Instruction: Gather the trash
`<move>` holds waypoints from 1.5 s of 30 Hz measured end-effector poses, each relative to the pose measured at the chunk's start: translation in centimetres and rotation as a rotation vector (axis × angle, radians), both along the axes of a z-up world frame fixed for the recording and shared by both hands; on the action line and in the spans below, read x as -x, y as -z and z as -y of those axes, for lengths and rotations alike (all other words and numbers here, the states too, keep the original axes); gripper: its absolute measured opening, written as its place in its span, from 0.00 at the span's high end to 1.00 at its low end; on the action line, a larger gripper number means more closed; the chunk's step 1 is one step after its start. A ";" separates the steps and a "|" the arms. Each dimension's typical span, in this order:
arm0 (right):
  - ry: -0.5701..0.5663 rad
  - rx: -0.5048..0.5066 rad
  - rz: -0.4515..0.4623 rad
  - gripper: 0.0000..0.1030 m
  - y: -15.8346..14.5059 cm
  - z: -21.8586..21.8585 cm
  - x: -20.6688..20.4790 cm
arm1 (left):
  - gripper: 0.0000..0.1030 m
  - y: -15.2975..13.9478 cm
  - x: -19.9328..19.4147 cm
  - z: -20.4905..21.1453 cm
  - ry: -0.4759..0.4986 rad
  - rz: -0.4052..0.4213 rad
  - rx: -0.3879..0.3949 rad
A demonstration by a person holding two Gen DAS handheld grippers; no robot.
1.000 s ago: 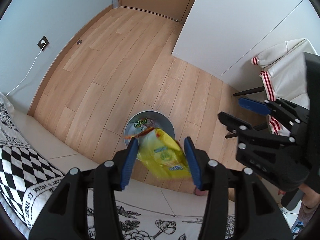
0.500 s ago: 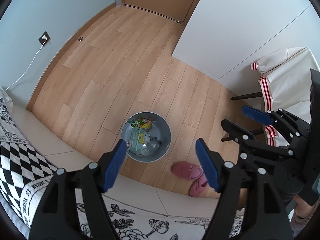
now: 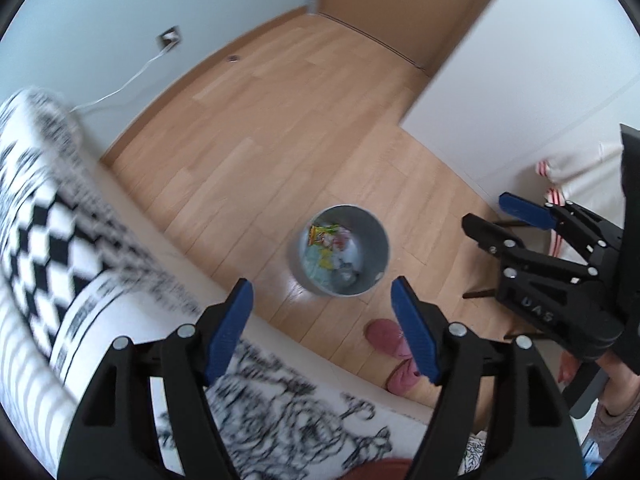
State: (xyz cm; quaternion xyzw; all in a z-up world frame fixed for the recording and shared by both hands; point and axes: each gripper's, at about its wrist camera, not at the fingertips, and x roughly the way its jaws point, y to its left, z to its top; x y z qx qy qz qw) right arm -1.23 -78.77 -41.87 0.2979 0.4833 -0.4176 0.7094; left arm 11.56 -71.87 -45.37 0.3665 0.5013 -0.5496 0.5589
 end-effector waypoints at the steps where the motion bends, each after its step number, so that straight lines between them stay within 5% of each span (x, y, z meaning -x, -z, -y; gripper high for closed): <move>1: -0.027 0.011 0.003 0.50 -0.7 -0.7 -1.2 | 0.31 -0.5 -1.1 -1.1 -0.034 0.007 0.002; 12: -0.362 0.052 0.075 0.26 -11.0 -11.7 -15.2 | 0.31 -8.5 -11.2 -16.1 -0.364 0.060 -0.015; 24: -0.914 0.017 0.202 0.21 -24.0 -32.3 -27.5 | 0.24 -20.1 -16.4 -42.7 -0.840 0.168 -0.088; 33: -1.081 -0.050 0.204 0.21 -28.2 -41.5 -29.1 | 0.24 -26.3 -14.7 -55.5 -1.140 0.202 -0.141; 45: -1.114 -0.004 0.189 0.21 -31.1 -44.3 -25.3 | 0.19 -30.1 -10.9 -58.6 -1.247 0.197 -0.087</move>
